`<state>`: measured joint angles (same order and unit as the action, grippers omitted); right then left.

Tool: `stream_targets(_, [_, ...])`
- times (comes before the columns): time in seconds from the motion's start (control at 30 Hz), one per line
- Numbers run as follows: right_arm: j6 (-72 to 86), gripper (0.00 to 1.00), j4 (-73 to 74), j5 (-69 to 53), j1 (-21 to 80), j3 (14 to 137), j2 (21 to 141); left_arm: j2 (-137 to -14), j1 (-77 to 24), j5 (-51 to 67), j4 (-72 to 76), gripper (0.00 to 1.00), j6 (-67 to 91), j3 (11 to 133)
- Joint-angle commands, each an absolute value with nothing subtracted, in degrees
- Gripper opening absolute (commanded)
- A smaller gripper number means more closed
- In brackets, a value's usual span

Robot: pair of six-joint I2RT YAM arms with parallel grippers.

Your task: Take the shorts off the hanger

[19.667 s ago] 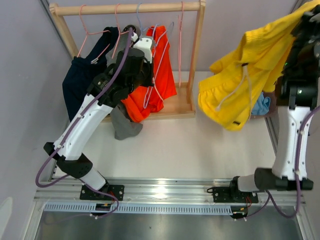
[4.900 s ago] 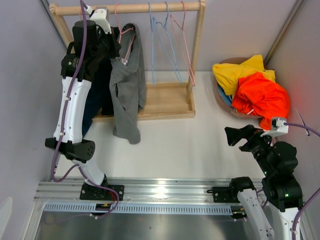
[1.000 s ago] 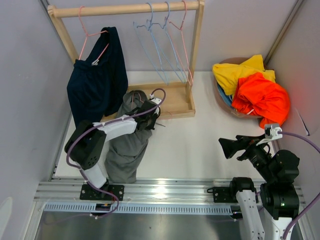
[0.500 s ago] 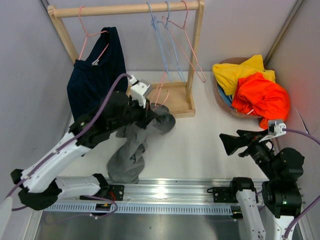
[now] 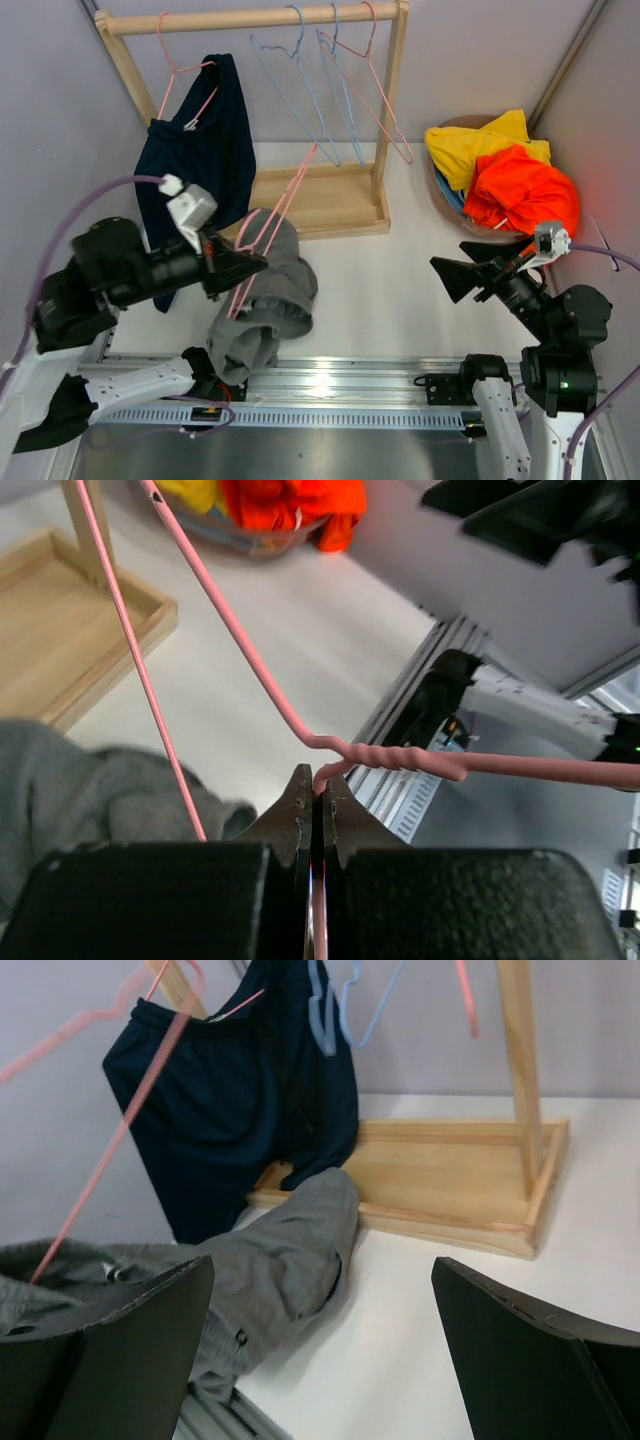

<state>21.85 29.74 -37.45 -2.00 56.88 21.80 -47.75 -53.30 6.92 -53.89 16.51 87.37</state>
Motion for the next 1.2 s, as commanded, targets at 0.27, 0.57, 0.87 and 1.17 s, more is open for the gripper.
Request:
stream_targets(0.27, [30.61,0.99,16.60,-48.26,6.99,43.50,23.62,-46.05,-53.70,16.43,-48.70,0.00,21.45,94.93])
stream_targets(0.57, [4.66,1.00,43.29,23.58,65.72,92.77,73.43,-51.94,-53.70,9.95,-49.48,0.00,18.72,101.40])
stream_targets(0.87, [24.85,0.99,21.03,18.98,67.94,61.90,78.93,-48.17,-53.70,1.24,-53.61,0.00,17.58,99.40])
stream_targets(1.17, [34.27,0.99,11.87,20.39,71.62,57.03,92.27,-46.76,-53.70,-3.78,-54.14,0.00,16.35,100.29])
